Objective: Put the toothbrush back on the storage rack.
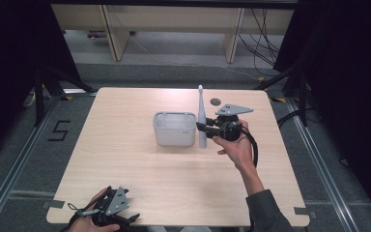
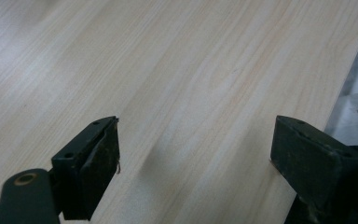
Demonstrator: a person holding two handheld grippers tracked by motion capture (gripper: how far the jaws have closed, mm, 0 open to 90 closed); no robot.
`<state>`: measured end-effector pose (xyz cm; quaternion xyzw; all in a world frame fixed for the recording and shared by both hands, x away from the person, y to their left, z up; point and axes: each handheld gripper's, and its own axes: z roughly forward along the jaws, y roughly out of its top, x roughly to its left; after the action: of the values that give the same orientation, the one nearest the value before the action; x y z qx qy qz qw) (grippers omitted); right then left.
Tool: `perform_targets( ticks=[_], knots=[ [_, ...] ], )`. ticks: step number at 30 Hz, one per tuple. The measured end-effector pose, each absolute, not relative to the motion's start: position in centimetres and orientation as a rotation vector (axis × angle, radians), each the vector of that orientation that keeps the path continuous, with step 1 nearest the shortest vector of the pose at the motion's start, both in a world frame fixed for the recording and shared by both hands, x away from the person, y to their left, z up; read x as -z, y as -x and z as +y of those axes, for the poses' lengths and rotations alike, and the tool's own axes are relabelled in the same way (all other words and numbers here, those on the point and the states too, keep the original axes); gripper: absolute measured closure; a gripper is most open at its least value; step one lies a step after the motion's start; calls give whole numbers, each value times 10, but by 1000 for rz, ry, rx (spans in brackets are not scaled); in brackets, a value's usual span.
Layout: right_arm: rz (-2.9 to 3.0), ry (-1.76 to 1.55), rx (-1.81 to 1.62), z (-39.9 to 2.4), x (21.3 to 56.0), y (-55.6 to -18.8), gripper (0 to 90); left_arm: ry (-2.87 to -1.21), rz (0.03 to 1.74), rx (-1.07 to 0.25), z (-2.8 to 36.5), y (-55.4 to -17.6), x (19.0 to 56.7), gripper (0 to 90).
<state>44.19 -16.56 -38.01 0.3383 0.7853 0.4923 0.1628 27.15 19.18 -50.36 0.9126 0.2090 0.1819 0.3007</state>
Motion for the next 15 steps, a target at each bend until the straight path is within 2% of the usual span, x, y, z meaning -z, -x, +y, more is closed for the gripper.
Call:
perform_targets(
  ticks=[15],
  knots=[
    [2209, -959, -1445, -151, 359, -452, 665, -2409, 562, -475, 192, -271, 503, 153]
  ],
)
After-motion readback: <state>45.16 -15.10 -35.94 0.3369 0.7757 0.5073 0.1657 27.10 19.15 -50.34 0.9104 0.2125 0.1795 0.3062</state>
